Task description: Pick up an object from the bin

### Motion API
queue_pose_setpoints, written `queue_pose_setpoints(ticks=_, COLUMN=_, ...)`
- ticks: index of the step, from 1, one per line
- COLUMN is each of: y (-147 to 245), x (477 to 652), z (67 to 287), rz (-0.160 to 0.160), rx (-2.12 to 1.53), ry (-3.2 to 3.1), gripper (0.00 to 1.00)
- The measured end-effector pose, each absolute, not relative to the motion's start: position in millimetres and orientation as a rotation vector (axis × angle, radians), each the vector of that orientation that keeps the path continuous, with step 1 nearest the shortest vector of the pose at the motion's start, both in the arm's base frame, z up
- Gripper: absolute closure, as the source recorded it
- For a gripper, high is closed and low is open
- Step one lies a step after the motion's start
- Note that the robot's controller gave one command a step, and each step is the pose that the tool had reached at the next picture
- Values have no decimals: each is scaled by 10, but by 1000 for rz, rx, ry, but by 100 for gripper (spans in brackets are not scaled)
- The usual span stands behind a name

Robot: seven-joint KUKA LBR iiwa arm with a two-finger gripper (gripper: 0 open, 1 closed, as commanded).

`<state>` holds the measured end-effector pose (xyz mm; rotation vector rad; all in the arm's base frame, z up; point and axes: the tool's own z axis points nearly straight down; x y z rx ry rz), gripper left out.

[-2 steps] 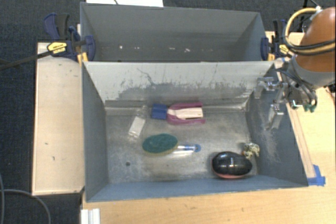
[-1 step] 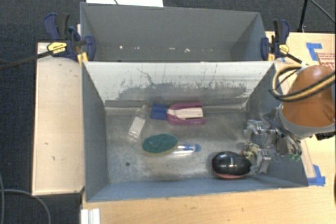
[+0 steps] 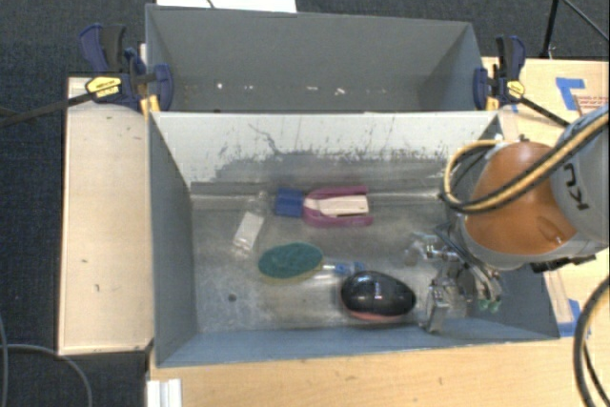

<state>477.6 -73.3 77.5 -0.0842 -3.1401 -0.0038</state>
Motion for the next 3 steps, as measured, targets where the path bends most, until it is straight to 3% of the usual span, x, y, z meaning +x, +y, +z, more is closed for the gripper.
queue_pose_setpoints(ticks=1, y=-32, x=4869, z=913, rz=-5, rx=-125, ry=-3143, gripper=0)
queue_pose_setpoints(ticks=2, y=-80, x=4864, z=907, rz=0, rx=-126, ry=-3141, gripper=100)
queue_pose_setpoints(ticks=3, y=44, x=4982, z=2038, rz=1, rx=272, ry=-3138, gripper=100)
